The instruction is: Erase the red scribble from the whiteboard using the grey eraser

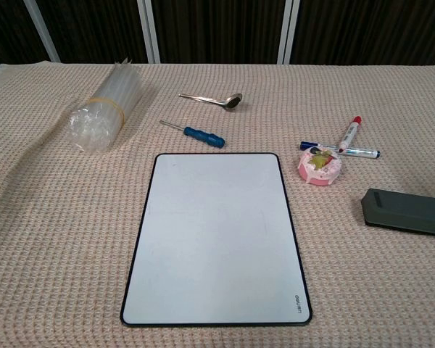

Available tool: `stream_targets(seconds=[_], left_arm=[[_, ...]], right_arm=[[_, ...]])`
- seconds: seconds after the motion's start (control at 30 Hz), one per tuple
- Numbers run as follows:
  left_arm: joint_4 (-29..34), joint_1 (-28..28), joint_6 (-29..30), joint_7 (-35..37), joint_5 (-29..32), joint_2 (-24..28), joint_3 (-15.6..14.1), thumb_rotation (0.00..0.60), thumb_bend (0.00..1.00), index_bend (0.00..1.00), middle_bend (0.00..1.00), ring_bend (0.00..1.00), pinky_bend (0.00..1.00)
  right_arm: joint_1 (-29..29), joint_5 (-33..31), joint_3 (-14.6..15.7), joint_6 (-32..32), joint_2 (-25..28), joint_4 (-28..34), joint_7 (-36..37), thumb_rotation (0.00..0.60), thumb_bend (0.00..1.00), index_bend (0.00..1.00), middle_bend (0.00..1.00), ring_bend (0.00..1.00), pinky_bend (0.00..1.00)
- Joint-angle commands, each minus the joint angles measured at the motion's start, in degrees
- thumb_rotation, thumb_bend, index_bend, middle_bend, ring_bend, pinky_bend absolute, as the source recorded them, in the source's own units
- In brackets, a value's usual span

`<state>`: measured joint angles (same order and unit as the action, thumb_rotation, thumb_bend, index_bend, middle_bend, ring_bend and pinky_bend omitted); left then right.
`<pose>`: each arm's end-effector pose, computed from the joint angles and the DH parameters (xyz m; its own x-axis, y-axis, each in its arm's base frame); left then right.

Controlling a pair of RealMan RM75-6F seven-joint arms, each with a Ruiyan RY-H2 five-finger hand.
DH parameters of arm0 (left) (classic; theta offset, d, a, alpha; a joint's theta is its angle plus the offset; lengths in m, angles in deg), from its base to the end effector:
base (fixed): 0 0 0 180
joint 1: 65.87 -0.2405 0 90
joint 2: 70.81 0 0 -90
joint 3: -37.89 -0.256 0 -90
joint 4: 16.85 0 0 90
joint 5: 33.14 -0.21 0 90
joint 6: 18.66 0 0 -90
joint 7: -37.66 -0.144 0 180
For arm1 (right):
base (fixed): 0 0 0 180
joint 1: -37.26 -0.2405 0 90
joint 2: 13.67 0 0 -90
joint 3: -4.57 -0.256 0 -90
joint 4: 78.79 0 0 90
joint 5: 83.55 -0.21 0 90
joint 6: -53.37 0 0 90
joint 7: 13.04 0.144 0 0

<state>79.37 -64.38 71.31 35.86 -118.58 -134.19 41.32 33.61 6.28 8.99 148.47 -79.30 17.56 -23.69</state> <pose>-0.3046 0.1638 0.1703 0.3754 -0.0664 0.9245 0.9266 0.0506 -0.3726 -0.2902 -0.1467 0.1492 0.4787 0.0406 0.8770 -0.8761 -0.0423 0.4802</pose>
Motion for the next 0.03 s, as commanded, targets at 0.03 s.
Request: stream_targets(seconds=[0.03], left_arm=[[0.0, -0.02, 0.07, 0.03, -0.07, 0.0, 0.0, 0.6, 0.49, 0.15, 0.01, 0.0, 0.04]], right_arm=[[0.73, 0.04, -1.2, 0.7, -1.48, -1.21, -0.76, 0.6, 0.1, 0.0, 0.0, 0.07, 0.16]])
